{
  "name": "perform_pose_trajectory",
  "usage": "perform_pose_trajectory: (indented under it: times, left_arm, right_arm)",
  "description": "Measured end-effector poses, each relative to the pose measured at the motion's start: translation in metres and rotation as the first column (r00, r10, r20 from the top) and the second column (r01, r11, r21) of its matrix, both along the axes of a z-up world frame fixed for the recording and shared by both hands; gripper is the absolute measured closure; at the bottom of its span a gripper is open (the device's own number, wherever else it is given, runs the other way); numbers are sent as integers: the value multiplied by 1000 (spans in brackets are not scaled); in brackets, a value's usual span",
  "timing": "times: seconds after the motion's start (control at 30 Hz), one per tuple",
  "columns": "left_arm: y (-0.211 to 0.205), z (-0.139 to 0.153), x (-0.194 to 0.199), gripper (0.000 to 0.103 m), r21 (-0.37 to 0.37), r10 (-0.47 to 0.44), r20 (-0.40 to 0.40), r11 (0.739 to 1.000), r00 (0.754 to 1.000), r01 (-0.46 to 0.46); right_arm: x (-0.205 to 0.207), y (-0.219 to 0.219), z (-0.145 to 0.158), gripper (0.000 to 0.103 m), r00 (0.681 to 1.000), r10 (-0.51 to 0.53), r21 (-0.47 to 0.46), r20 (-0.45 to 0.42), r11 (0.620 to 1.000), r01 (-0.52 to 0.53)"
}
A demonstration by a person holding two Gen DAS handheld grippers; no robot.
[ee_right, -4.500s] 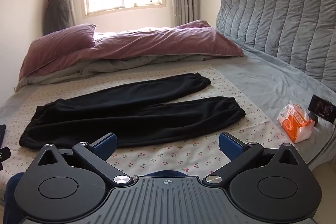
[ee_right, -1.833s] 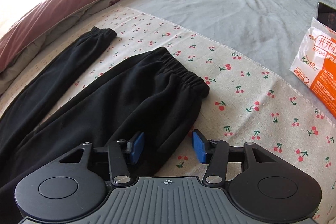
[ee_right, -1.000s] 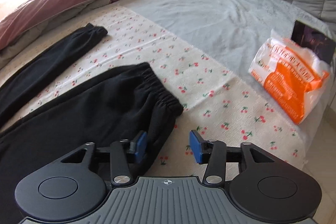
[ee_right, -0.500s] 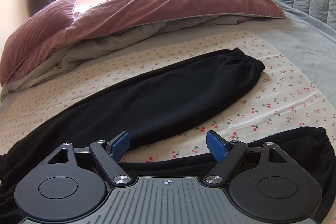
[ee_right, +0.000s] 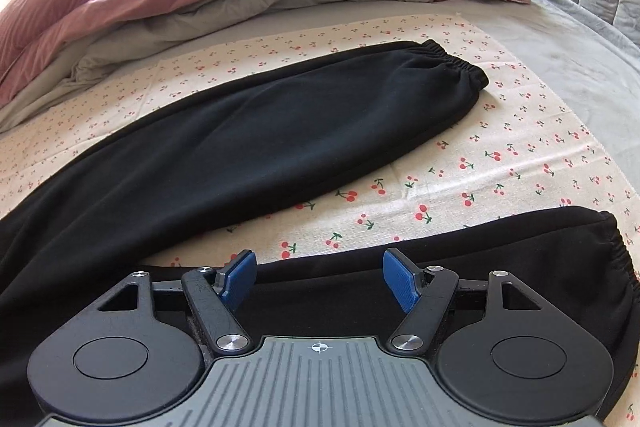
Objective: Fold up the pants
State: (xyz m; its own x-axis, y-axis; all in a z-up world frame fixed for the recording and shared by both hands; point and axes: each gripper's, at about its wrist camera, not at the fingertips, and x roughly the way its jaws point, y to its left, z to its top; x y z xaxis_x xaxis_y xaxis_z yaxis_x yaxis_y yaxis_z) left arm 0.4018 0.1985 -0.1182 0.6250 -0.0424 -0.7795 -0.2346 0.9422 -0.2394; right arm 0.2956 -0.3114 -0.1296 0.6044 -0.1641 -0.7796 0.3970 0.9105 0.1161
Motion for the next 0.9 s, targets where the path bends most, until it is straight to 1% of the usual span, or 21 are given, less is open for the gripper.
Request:
perform_pose_trajectory:
  times: [0.03,0.07,0.1,0.17,0.23,0.27,0.3,0.33,0.37,0.43,0.47,0.5,0.6,0.63,0.67,0.7,0.83,0.9]
  left_arm:
    - [0,1,-4,86,-38,-2,5,999,1000,2]
    - [-2,2,-6,57,-33,-6,15,999,1000,6]
    - [-11,3,-9,46,11,-28,23,1000,999,28]
    - [-32,-3,-8,46,108,-95,-3,990,995,95]
    - [-44,-12,-6,46,156,-126,-29,979,992,129]
    - [-49,-16,-5,46,166,-134,-39,976,990,139]
    - [-54,-22,-4,53,183,-144,-52,971,988,151]
    - [-62,-25,-5,63,216,-156,-56,962,986,165]
    - [-71,-28,-6,70,269,-167,-61,947,984,177]
    - [-83,-29,-10,77,374,-190,-50,907,980,195]
    - [-87,-26,-13,103,404,-198,-27,894,980,192]
    - [-89,-22,-14,103,416,-195,-13,891,981,183]
    - [-75,-7,-11,103,426,-110,31,901,993,86]
    - [-67,-2,-8,103,395,-88,41,916,995,64]
    - [-63,0,-6,103,378,-81,47,924,996,58]
    - [-60,2,-3,103,381,-72,53,923,996,47]
    - [-67,8,9,103,450,-48,74,893,996,10]
    - [-64,14,18,103,463,-26,97,886,995,-22]
  right_arm:
    - [0,2,1,32,1000,6,10,0,1000,-6]
    - [1,3,1,32,1000,13,13,0,1000,-13]
    - [1,6,1,32,1000,21,9,0,1000,-21]
    - [1,12,1,30,999,36,-5,-1,999,-36]
    - [1,16,1,26,999,45,-14,-7,999,-45]
    - [2,17,0,26,999,46,-19,-11,999,-46]
    - [2,17,0,26,999,44,-23,-13,999,-44]
    - [2,17,0,26,999,42,-24,-15,999,-42]
    - [1,16,0,26,999,40,-23,-15,999,-40]
    - [1,14,1,26,999,37,-18,-7,999,-37]
    - [0,13,2,26,999,39,-13,0,999,-39]
    - [0,12,3,26,999,41,-10,6,999,-41]
    - [-2,10,5,26,999,39,-5,19,999,-39]
    - [-2,10,6,26,999,37,-4,24,999,-37]
    - [-3,9,7,26,999,36,-1,31,999,-36]
    - [-3,9,7,26,999,34,4,34,999,-35]
    - [-5,9,8,26,999,37,15,40,999,-37]
    - [-8,8,10,26,998,35,13,45,999,-35]
